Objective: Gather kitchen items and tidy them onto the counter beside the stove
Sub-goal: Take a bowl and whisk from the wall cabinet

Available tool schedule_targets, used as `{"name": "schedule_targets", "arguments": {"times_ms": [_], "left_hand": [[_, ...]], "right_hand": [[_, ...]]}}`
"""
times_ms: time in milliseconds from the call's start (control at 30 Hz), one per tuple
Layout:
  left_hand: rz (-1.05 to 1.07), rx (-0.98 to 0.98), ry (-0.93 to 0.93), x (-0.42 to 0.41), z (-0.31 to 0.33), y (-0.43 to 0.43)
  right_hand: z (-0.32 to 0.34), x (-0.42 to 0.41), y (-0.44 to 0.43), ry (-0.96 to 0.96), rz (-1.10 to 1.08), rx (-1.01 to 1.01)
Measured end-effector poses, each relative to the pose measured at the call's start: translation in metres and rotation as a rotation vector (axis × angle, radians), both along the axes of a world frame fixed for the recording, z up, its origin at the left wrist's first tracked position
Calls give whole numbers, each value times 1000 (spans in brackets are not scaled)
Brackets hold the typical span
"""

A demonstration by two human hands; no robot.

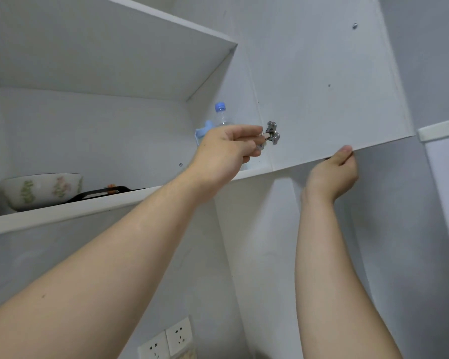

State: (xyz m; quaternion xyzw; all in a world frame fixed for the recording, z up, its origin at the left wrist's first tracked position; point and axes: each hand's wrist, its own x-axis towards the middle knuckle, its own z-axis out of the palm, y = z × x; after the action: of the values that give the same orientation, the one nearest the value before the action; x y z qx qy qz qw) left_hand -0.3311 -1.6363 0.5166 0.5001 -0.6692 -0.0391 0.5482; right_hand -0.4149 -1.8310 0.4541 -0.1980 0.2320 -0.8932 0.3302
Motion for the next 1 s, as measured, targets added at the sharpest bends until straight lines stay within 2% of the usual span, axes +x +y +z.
{"name": "schedule_targets", "arguments": {"times_ms": [167, 300, 467, 633, 833, 1000], "left_hand": [[52, 2, -60, 11, -2, 14], [102, -9, -79, 18, -2, 24], [204, -27, -105, 31, -2, 42], [382, -152, -125, 48, 4, 66], [741, -360, -38, 98, 21, 114], [1145, -284, -109, 139, 25, 145]], "right_hand": [[8, -11, -22, -248, 299, -48], [2, -3, -8, -221, 336, -76], [-16, 48, 41, -79, 363, 23], [-20, 97, 104, 165, 384, -81], [4, 130, 161, 465, 410, -310], [35, 164, 189, 678, 441, -419]]}}
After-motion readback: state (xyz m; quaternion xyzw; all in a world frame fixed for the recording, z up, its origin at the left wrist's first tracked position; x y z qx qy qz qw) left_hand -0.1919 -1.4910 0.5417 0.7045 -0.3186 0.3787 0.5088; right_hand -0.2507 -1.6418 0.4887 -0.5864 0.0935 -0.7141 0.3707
